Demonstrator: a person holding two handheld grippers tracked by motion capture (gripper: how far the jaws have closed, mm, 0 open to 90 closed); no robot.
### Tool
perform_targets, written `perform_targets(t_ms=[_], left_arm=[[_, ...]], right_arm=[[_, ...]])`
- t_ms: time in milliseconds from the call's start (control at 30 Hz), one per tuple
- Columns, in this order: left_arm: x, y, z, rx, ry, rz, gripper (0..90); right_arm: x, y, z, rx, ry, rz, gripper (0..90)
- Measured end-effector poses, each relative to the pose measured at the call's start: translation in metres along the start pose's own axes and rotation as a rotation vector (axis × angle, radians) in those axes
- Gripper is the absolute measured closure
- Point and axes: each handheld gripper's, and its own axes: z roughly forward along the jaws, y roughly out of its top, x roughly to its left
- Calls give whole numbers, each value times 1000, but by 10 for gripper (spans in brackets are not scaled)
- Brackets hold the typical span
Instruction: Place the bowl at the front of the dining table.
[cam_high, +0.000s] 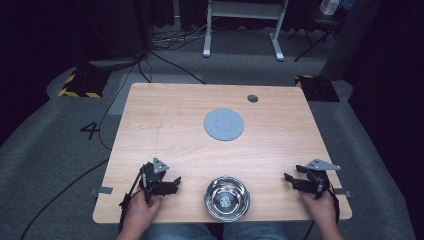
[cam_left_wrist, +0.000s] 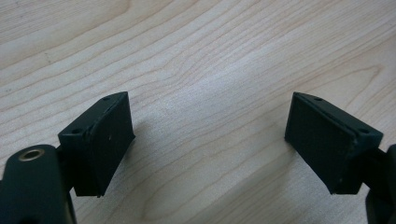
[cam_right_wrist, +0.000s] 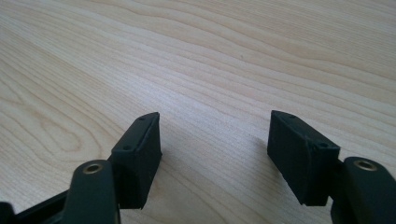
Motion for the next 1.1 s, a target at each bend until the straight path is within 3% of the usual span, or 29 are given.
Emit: perform_targets(t_ms=[133,267,1000,1100], left_arm=[[0,0,0,0,0,0,155],[0,0,0,0,0,0,156],[0,0,0,0,1,0,156],[0,0,0,0,0,0,156]], right_arm=[[-4,0,-1,-7,24,27,349],[1,0,0,3,-8,-15,345],[1,1,0,14,-6,-15,346],[4,5,-3,18,-5,-36,349]])
